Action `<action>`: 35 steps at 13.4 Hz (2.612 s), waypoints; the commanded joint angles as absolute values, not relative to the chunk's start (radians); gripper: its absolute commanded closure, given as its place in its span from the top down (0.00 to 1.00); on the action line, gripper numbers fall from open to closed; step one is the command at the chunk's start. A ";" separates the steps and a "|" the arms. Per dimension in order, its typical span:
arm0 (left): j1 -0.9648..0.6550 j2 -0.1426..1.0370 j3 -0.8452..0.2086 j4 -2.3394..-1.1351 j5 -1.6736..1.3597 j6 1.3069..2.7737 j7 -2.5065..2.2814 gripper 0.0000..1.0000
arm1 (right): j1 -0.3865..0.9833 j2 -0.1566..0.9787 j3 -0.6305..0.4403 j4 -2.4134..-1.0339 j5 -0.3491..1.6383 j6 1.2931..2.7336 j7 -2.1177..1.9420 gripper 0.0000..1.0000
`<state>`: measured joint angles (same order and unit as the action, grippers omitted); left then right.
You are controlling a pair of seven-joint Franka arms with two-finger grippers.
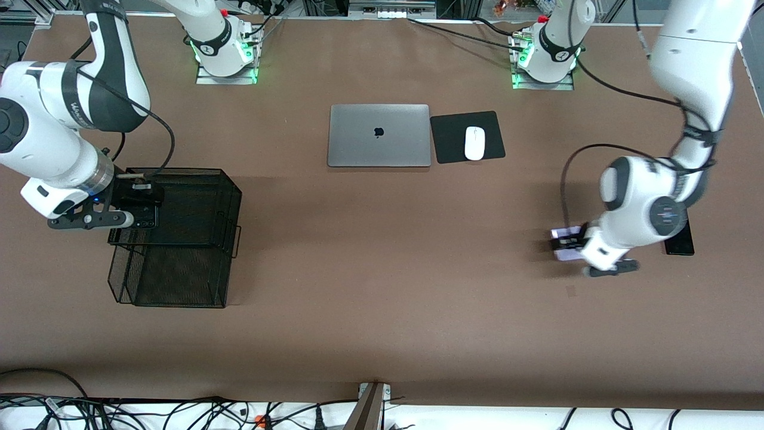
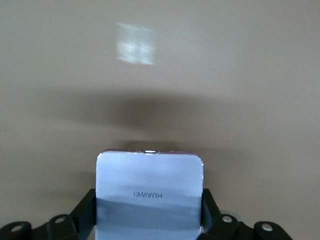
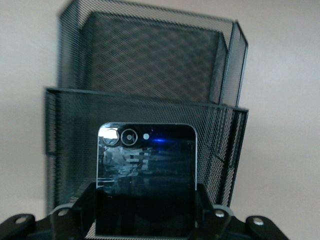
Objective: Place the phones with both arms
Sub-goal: 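Lower the flip phone into the mesh organizer with the right gripper, then set the white phone mid-table with the left gripper while the right withdraws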
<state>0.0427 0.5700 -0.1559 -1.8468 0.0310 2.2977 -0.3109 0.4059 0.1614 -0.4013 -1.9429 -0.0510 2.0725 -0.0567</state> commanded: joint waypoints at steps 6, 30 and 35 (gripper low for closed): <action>-0.427 0.757 -0.147 -1.417 0.037 2.057 -0.920 0.00 | 0.419 0.090 -0.482 -2.207 -0.017 2.292 -0.106 0.17; -0.825 1.158 0.091 -0.957 0.044 2.387 -1.175 1.00 | 0.417 0.239 -0.495 -1.761 0.127 1.905 -0.101 1.00; -0.747 1.083 0.081 -0.852 -0.075 2.101 -1.204 1.00 | 0.462 0.238 -0.486 -1.697 0.144 1.816 -0.077 1.00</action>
